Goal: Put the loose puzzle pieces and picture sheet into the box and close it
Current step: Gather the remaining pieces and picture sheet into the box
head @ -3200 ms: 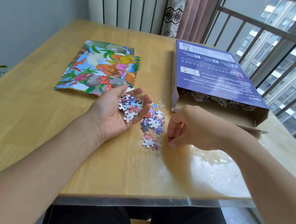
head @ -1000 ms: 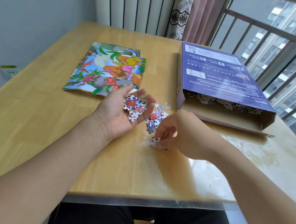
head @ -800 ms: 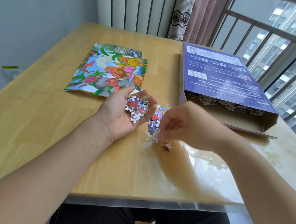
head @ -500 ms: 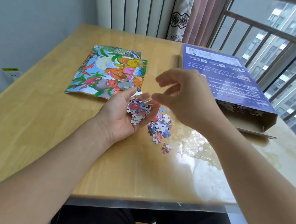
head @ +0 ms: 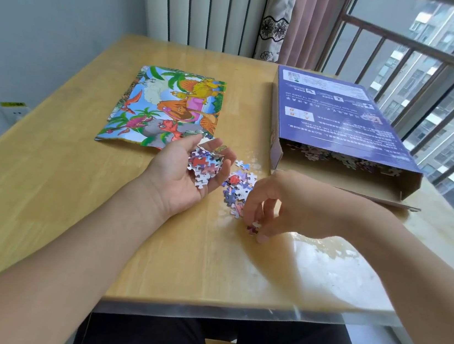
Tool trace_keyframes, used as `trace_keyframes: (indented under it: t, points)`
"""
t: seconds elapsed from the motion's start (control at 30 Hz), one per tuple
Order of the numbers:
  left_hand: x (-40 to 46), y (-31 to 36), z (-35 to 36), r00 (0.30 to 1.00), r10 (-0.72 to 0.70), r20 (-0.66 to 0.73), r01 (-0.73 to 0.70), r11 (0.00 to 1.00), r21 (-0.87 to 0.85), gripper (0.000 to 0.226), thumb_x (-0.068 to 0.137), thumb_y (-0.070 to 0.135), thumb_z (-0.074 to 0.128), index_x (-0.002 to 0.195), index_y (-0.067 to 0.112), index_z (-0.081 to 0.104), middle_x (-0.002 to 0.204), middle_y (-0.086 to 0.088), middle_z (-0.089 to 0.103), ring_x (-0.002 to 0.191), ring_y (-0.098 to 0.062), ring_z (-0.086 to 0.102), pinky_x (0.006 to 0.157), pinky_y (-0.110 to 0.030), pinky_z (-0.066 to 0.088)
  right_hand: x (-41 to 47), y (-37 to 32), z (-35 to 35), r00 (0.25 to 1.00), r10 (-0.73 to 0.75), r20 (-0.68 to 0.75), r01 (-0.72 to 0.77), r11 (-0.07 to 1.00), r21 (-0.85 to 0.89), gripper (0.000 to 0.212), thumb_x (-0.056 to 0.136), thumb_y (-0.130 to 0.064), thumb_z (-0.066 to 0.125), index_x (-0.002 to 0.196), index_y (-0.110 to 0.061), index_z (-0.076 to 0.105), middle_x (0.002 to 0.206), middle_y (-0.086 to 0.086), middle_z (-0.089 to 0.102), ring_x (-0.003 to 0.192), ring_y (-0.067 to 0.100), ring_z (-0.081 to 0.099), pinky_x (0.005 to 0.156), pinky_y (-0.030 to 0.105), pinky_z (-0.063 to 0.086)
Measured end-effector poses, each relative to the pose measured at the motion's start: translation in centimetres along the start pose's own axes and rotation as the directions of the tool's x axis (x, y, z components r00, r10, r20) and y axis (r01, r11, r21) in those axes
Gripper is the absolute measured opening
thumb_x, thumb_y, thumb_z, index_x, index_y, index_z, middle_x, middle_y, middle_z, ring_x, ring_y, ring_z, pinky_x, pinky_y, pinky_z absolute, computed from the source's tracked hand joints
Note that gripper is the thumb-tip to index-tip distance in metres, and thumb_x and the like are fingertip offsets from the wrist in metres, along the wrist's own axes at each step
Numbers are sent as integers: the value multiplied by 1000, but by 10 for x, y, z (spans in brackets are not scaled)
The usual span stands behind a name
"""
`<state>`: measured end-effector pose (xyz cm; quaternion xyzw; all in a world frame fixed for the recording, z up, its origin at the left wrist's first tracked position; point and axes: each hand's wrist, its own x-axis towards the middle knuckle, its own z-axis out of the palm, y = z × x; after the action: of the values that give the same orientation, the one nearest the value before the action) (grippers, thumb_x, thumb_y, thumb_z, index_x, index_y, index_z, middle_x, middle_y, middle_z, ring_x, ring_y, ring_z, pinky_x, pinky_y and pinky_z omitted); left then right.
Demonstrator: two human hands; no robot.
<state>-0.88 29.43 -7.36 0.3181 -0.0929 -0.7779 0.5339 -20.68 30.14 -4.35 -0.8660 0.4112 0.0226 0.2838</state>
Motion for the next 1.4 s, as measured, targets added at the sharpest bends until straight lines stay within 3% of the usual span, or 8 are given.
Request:
trace_keyframes:
  t: [0.1, 0.27, 0.43, 0.6, 0.87, 1.13, 1.27, 1.4]
  points:
    - [-1, -1, 1, 1000, -6, 3, 6, 1000, 3, 31, 104, 28, 44, 99, 3, 61, 104, -18, 63, 85, -26, 67, 60, -27, 59, 3, 0, -2, 999, -19, 41, 20, 1000, -11, 22, 77, -13, 85, 81, -31, 72, 84, -7, 68, 73, 7, 64, 63, 18, 48]
    - [-2, 0, 2, 1000, -4, 4, 4, 1000, -5, 34, 104, 28, 44, 96, 1, 62, 93, -19, 65, 85, -27, 67, 59, -28, 59, 4, 1, -1, 998, -24, 65, 26, 999, -35, 15, 81, -12, 82, 81, -25, 73, 83, -9, 70, 73, 5, 63, 61, 15, 44]
    - [-3, 0, 3, 1000, -3, 3, 3, 1000, -3, 35, 105, 28, 42, 96, 2, 62, 102, -18, 63, 86, -27, 66, 61, -28, 59, 2, 5, -1, 1000, -12, 22, 11, 999, 49, 23, 76, -13, 86, 91, -22, 71, 77, -11, 68, 72, 9, 64, 58, 12, 45]
    - [-3, -1, 3, 1000, -8, 5, 8, 1000, -1, 35, 105, 29, 43, 96, 1, 62, 101, -18, 63, 87, -27, 66, 62, -28, 59, 8, 3, -4, 999, 5, 54, -6, 1000, 22, 22, 73, -17, 88, 90, -21, 74, 73, -12, 66, 71, 12, 65, 62, 23, 49]
    - [-3, -1, 3, 1000, -8, 6, 8, 1000, 2, 34, 105, 29, 43, 98, 2, 62, 100, -20, 64, 89, -27, 66, 58, -28, 60, 10, 2, -6, 997, 4, 77, -3, 1000, -8, 21, 75, -17, 87, 88, -17, 71, 76, -12, 66, 74, 16, 65, 63, 24, 49]
    - [-3, 0, 2, 1000, -11, 7, 11, 1000, -1, 35, 105, 30, 43, 96, 2, 63, 96, -20, 66, 87, -27, 67, 59, -29, 60, -2, 4, 1, 999, -40, -14, 41, 998, 43, 16, 76, -6, 83, 81, -14, 69, 73, -8, 71, 67, 0, 65, 64, 17, 51]
    - [-3, 0, 3, 1000, -11, 8, 11, 1000, -4, 33, 105, 29, 43, 99, 2, 62, 99, -20, 64, 88, -27, 66, 59, -29, 59, -2, 6, 2, 1000, -13, -12, 14, 997, 78, 26, 76, -11, 85, 96, -22, 71, 74, -13, 70, 70, 5, 65, 60, 15, 48]
    - [-3, 0, 2, 1000, -7, 4, 7, 1000, 3, 33, 105, 29, 43, 99, 2, 62, 99, -20, 64, 89, -28, 66, 60, -29, 59, 1, 5, -1, 1000, -9, -12, 9, 999, 37, 21, 74, -15, 88, 84, -26, 72, 73, -9, 70, 70, 8, 64, 58, 16, 46]
